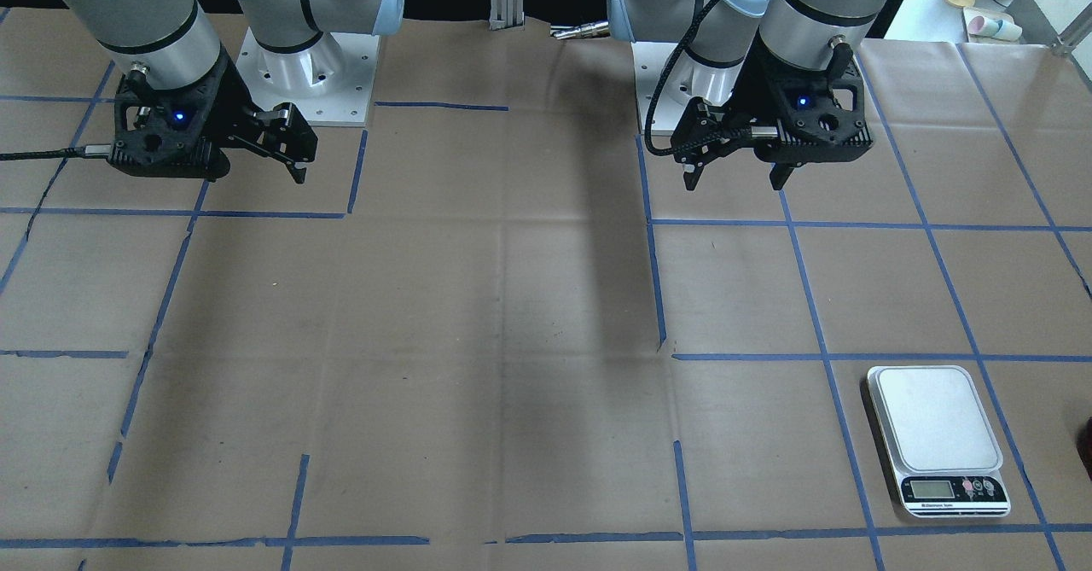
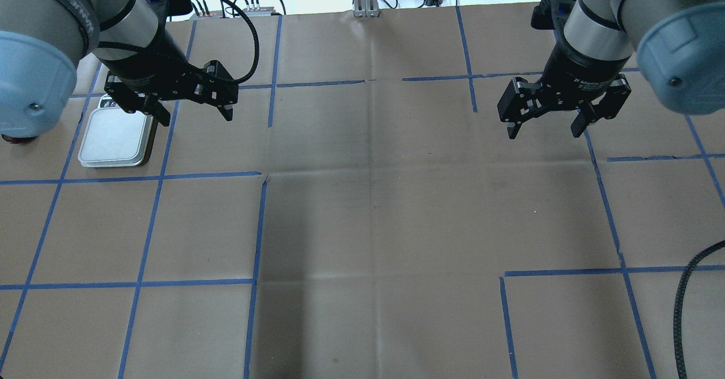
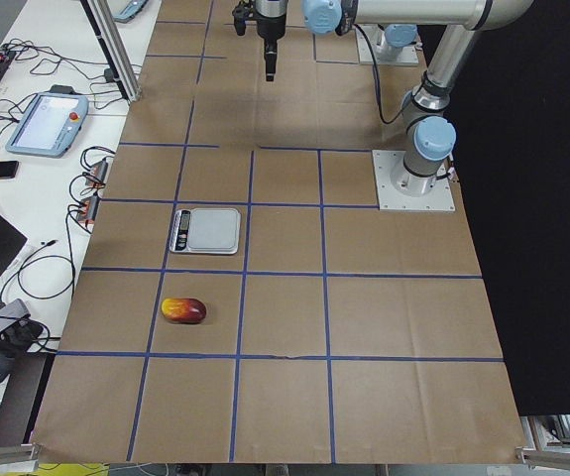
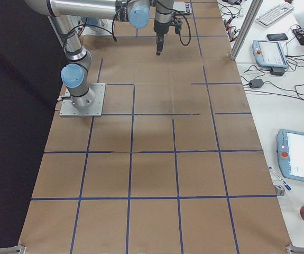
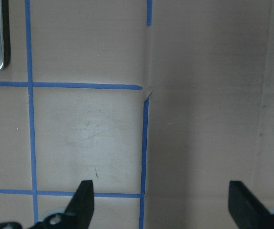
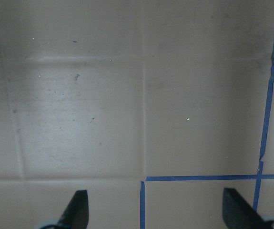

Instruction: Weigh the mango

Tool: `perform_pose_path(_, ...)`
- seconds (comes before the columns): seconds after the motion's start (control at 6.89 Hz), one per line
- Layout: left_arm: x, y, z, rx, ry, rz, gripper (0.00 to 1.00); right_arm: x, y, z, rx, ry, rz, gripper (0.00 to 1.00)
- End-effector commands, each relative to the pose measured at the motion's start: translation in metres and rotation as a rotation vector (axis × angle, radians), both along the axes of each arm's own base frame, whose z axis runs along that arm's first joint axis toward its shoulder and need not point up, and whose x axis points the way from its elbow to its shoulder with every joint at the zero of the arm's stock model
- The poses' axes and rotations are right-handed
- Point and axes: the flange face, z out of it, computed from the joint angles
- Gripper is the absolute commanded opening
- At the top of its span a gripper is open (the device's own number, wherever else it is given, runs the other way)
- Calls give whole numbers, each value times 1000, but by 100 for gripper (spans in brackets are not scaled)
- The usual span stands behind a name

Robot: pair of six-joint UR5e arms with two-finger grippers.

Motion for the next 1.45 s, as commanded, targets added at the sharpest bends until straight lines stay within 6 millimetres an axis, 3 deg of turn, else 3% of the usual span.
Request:
perform_pose_path(0.0, 0, 0, 1, -2, 4, 0, 100, 0, 0, 0, 0, 0, 0, 100)
perform_pose_path(0.58, 0, -3, -5, 26, 14, 4, 100, 0, 0, 0, 0, 0, 0, 100)
perform_pose_path(0.73, 12, -12, -9, 30, 18, 28, 100, 0, 0, 0, 0, 0, 0, 100)
perform_pose_path(0.87, 57, -22, -8, 27, 18, 62, 100, 0, 0, 0, 0, 0, 0, 100)
perform_pose_path(1.02, 126, -31, -10, 17, 41, 51, 100, 0, 0, 0, 0, 0, 0, 100)
perform_pose_path(1.16, 212, -32, -16, 11, 45, 42, 100, 0, 0, 0, 0, 0, 0, 100)
perform_pose_path(1.31, 285, -38, -30, 3, 35, -23, 100, 0, 0, 0, 0, 0, 0, 100)
